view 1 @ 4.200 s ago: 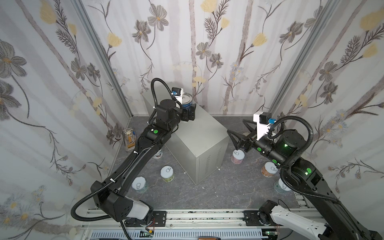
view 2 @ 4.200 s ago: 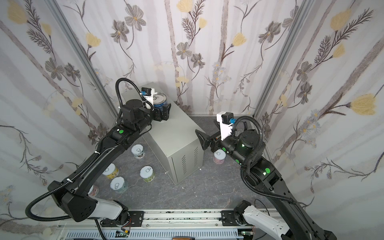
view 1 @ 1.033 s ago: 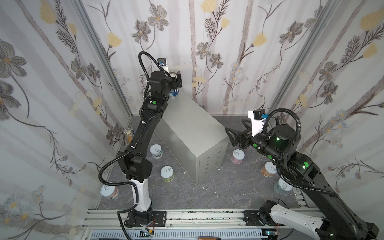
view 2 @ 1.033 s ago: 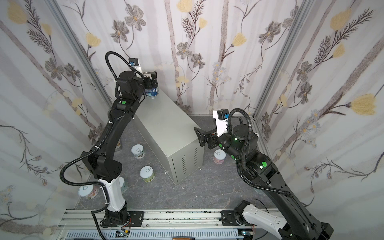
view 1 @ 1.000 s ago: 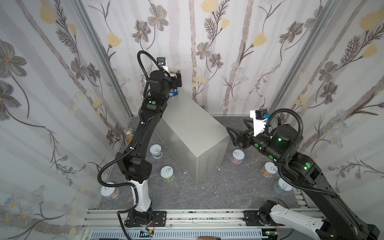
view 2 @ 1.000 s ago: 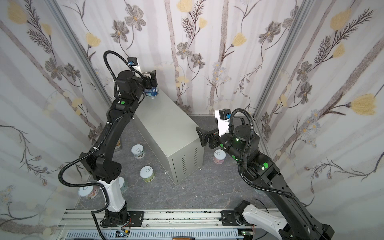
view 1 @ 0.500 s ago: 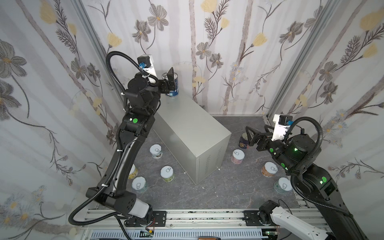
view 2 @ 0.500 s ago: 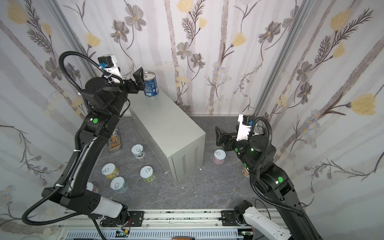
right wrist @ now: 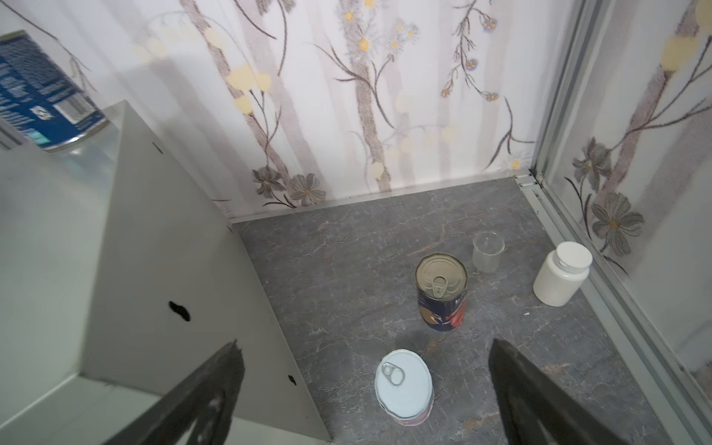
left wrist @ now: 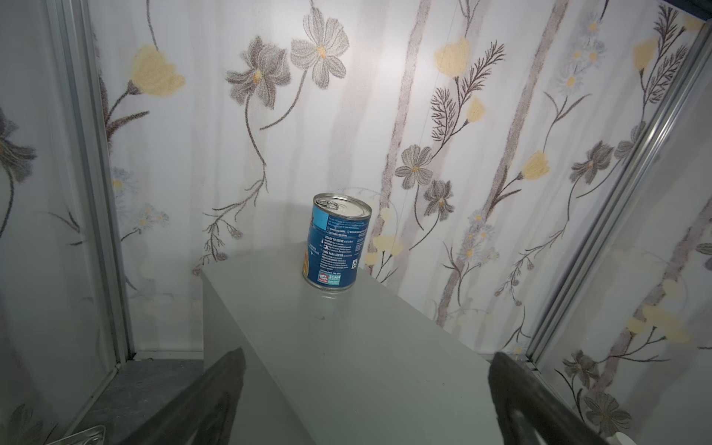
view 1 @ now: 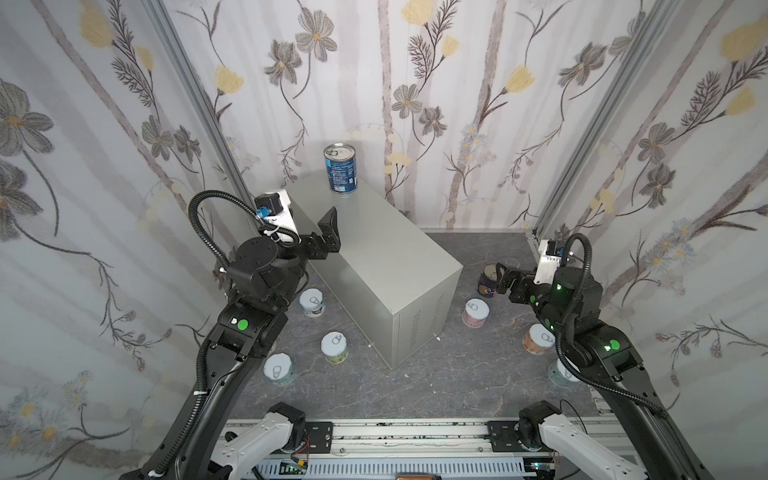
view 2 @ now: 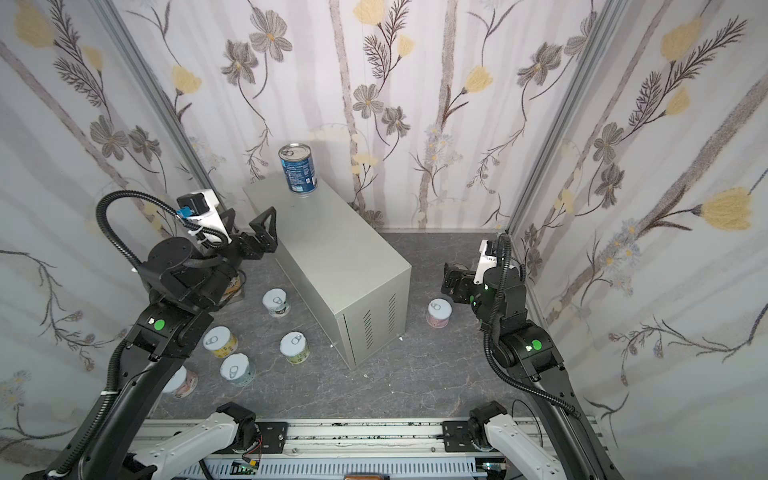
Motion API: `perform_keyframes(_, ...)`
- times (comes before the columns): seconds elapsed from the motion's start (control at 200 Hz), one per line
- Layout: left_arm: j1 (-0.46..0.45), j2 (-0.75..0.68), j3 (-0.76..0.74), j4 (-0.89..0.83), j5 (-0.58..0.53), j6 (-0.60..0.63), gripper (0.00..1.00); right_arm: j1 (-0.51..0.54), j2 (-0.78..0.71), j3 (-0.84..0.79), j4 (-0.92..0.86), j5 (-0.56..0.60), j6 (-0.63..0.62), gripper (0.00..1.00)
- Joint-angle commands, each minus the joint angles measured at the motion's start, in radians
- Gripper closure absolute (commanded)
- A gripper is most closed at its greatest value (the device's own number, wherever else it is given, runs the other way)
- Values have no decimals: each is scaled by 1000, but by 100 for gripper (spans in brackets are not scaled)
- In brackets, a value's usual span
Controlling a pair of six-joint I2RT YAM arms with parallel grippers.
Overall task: Place and organize the canned foods onto the counter
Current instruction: 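Lower the right gripper over the red-labelled floor can while the left arm draws back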
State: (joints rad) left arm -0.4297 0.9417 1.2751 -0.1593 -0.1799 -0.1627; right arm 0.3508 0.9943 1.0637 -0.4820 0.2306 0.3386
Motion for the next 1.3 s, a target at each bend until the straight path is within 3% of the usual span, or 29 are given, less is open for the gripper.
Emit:
perform_keyframes(0.0,-18,-61,-73,-38,13,-76,0,-55,33,-49,82,-59,16,0)
perform_keyframes(0.35,-32,-195,-294,-133,16,-117,0,-190,214,-156,246,-103,7,0)
perform_keyframes(0.59,-32,-238,-421,-137,26,-135,0,-220,392,-151,329,-111,5,0)
perform_keyframes(1.009,-32,-196,-511,-134,-11,-151,0,-277,722,-17,410,-164,16,1)
perform_keyframes(1.299,-32,-142,-513,-125,-29,-134,0,-279,868,42,426,-160,11,0)
